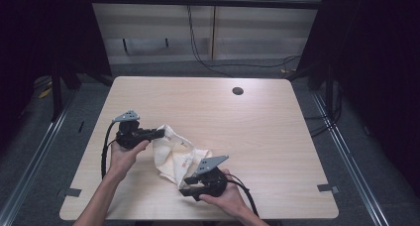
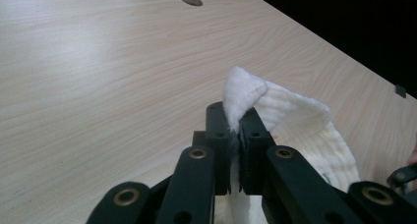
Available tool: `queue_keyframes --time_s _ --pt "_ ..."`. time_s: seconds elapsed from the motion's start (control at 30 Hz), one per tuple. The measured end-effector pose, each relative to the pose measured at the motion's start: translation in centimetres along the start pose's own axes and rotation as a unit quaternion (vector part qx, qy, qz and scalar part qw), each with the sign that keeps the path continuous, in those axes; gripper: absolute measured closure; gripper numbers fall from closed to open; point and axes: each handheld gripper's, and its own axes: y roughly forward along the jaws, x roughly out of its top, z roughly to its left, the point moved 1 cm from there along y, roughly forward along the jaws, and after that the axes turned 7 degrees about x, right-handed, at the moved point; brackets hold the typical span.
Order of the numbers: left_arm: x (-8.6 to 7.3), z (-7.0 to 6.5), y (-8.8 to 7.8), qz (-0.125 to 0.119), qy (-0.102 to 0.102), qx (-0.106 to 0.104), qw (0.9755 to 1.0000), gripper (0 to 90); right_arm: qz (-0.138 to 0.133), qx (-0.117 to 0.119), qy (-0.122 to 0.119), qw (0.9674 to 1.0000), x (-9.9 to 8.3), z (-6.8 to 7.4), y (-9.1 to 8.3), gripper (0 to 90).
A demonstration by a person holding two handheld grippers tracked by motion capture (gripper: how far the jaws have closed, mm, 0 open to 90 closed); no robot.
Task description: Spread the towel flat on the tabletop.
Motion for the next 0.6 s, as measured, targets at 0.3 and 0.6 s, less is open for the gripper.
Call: queue_keyframes --time_s 0.3,0.6 --pt "0.2 -0.4 0.5 0.002 0.006 -0.004 1.0 84.5 -0.004 -0.029 -0.002 0.9996 0.2 0.2 1.4 57.1" --pt "0.2 -0.4 0.0 -0.005 0.01 -0.003 0.9999 80.9 -0.018 -0.043 -0.001 0.9989 0.4 -0.5 0.0 88.2"
